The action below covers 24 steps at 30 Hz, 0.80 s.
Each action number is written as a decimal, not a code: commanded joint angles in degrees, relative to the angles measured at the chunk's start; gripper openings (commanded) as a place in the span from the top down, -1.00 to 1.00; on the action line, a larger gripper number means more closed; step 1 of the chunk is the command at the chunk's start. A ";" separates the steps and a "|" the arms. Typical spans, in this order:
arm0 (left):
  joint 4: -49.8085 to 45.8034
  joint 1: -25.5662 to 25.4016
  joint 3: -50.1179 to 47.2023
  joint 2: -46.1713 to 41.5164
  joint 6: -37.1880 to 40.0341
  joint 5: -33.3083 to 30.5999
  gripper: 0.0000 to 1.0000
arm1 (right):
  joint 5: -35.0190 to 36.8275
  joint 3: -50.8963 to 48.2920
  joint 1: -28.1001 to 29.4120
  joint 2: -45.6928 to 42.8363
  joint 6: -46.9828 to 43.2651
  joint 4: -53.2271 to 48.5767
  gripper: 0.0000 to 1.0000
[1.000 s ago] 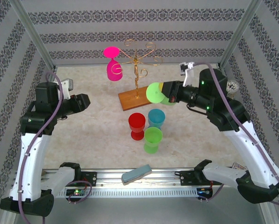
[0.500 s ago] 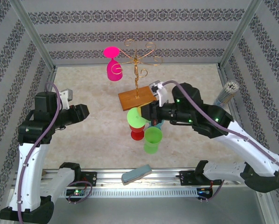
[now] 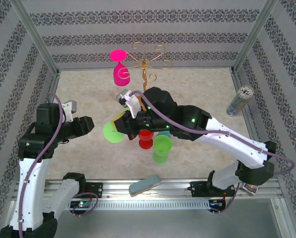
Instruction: Take the wine glass off the wine glass rack
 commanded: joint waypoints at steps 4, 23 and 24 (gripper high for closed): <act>-2.22 -0.21 0.36 -0.46 -1.73 -0.94 0.12 | -1.56 1.81 1.56 4.77 -4.53 3.13 1.00; 1.49 13.23 -3.89 0.50 -1.60 14.31 0.11 | 6.78 -10.20 3.44 9.45 -9.36 14.61 1.00; 1.64 13.91 -4.44 0.50 -1.51 15.26 0.12 | 7.16 -10.54 3.50 9.91 -9.87 15.23 1.00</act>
